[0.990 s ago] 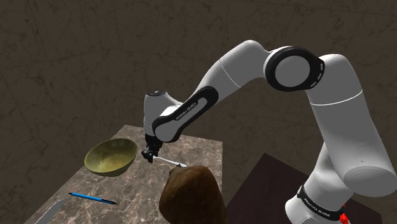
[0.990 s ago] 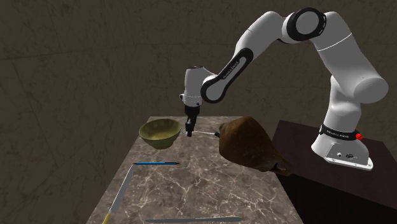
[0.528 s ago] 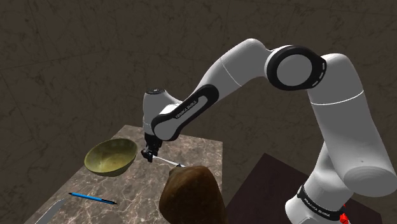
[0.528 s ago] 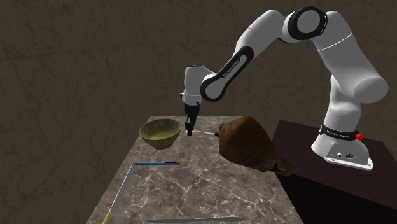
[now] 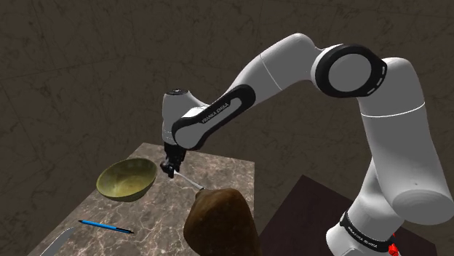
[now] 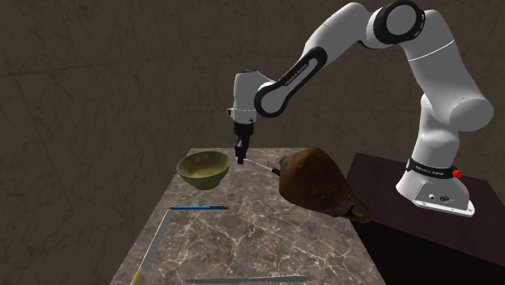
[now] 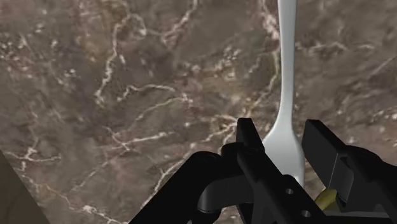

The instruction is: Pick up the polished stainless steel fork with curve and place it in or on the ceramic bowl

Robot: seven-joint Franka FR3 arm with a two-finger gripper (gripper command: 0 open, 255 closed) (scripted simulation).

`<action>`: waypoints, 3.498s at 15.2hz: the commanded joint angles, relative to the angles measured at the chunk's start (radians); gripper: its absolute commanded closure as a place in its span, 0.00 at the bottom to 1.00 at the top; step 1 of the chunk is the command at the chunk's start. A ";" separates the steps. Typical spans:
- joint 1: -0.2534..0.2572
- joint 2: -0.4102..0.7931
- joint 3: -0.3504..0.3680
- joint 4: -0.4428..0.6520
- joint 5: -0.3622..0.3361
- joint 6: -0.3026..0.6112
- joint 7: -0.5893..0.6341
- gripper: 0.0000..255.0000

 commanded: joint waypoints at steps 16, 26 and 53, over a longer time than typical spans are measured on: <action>-0.014 -0.131 0.020 0.043 0.032 -0.174 -0.021 1.00; 0.046 -0.034 0.028 0.276 0.013 -0.311 0.035 1.00; 0.215 0.465 0.008 0.952 -0.041 -0.488 0.120 1.00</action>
